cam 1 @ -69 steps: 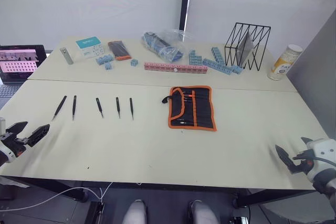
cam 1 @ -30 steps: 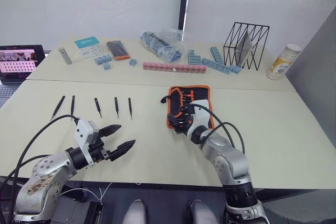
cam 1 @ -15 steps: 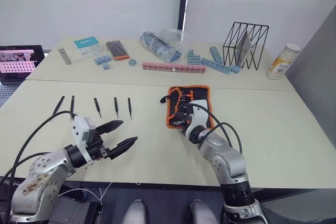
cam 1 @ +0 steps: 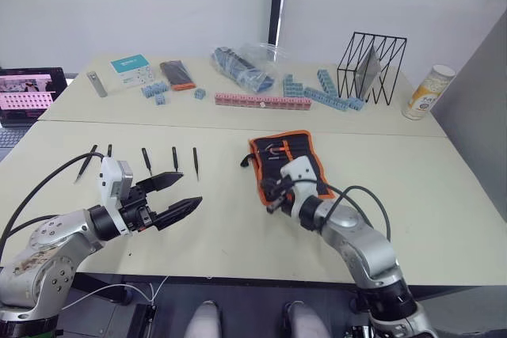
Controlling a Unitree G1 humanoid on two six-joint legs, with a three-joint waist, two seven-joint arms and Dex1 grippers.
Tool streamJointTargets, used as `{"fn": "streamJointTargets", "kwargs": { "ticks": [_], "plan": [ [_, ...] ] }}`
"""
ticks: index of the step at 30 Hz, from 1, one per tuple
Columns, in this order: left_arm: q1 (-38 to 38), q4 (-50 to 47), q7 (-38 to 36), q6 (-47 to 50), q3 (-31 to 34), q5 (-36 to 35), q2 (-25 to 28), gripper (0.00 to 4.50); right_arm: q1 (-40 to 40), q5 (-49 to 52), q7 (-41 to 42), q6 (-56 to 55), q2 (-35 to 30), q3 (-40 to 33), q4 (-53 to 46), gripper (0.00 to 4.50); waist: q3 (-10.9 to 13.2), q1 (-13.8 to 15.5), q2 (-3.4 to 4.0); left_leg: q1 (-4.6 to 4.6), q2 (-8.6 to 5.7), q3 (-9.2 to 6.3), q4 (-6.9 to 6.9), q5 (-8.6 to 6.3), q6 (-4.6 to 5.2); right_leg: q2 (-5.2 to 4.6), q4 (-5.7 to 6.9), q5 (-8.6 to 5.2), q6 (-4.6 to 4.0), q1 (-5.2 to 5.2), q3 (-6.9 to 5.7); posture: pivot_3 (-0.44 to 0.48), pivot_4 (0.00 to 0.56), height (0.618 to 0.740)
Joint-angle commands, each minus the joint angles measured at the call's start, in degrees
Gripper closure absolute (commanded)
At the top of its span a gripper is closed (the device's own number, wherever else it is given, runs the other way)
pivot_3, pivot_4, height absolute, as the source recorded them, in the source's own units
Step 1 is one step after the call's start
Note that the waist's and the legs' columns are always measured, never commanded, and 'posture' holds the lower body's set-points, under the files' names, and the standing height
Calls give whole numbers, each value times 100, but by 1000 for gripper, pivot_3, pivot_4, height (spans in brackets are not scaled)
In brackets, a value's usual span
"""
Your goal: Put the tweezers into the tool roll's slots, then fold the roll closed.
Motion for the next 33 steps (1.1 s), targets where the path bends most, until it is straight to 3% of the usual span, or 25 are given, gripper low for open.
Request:
{"fn": "streamJointTargets", "kwargs": {
  "ticks": [1, 7, 11, 16, 22, 29, 33],
  "plan": [
    [-192, 115, -241, -103, -53, 96, 155, 0, 96, -202, 601, -488, -422, 397, -468, 4483, 1, 3, 1, 0, 0, 0, 0, 0, -1, 0, 0, 0, 0, -1, 0, 0, 150, 721],
    [-1062, 971, -922, -543, -714, 779, 367, 0, 354, -722, 1217, -1188, -1300, 697, -732, 4483, 3, 47, 0, -5, -2, 0, 7, -21, -34, 0, -15, -1, 0, 6, -1, 0, 150, 721],
    [-2192, 2334, -1641, -1787, -1544, 1850, 291, 0, 556, -859, 1548, -1585, -1728, 647, -827, 4483, 3, 86, -2, -8, -4, 1, 13, -20, -33, 0, -34, 0, 2, 14, -1, 0, 150, 721],
    [-3648, 4336, -2511, -3844, -2470, 3044, -135, 0, 580, -1111, 1814, -1873, -2011, 637, -786, 4483, 4, 119, -5, -17, -7, 2, 18, 2, 2, 0, -37, 5, 10, 17, 0, 0, 150, 721],
    [-4972, 6417, -3133, -6140, -3047, 3898, -728, 0, 610, -1337, 1917, -1993, -2099, 572, -766, 4483, 6, 127, -8, -31, -7, 1, 21, 2, 3, 4, -37, 10, 19, 13, 0, 0, 150, 721],
    [-5670, 7638, -3161, -7378, -3185, 4326, -1249, 0, 696, -1473, 1954, -1911, -2105, 549, -884, 4483, 7, 153, -9, -40, -10, -1, 26, 2, 3, 4, -35, 24, 42, 14, 1, 0, 150, 721],
    [-5803, 7950, -3284, -7693, -3196, 4421, -1331, 1095, 779, -1523, 1948, -1854, -2115, 506, -964, 4500, 7, 148, -9, -41, -11, -4, 27, 2, 3, 4, -33, 46, 75, 14, 2, 0, 150, 721]
  ]
}}
